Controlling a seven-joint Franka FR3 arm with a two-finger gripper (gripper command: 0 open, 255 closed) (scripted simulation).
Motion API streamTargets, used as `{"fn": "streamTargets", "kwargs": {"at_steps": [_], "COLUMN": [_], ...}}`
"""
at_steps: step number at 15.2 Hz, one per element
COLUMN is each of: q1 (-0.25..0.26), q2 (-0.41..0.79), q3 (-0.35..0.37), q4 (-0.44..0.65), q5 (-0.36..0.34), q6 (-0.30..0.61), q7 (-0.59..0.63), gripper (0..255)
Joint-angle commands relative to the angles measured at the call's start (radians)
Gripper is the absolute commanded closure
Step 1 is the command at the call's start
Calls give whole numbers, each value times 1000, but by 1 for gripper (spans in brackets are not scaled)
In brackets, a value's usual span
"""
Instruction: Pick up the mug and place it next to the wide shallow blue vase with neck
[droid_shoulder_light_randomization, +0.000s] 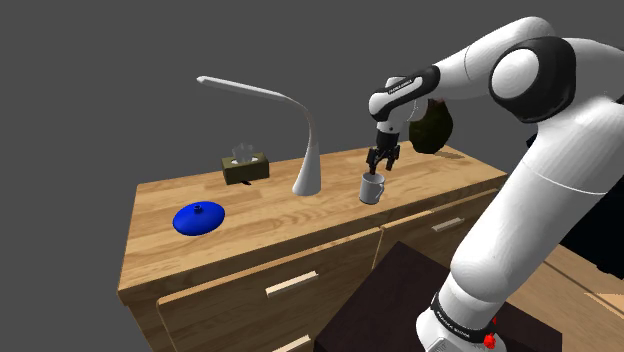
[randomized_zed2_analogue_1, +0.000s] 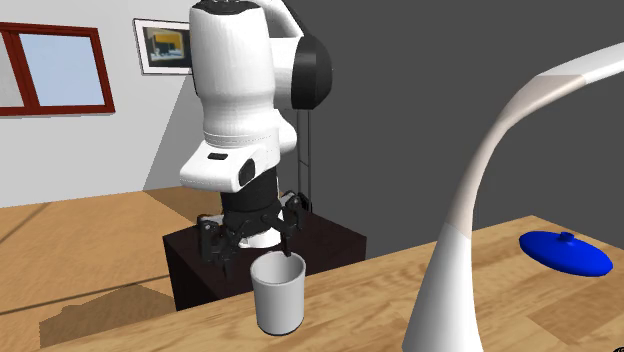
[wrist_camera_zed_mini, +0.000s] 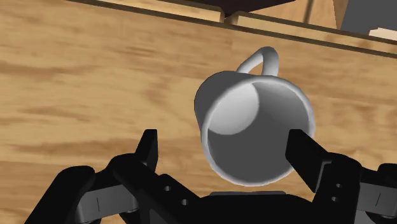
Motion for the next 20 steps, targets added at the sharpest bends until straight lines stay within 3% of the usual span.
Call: {"fn": "streamTargets", "kwargs": {"at_steps": [1, 8, 16, 17, 20], "q1": [-5, -5, -5, -5, -5], "q2": [39, 79, 79, 79, 79], "q3": [-9, -10, -10, -10, -10], "q4": [8, -45, -44, -44, -44], "q5": [15, 38, 38, 38, 38], "q6": [24, 113, 113, 113, 113], "q7": [-23, -40, -40, -40, -40], "gripper": [0, 0, 0, 255, 255]}}
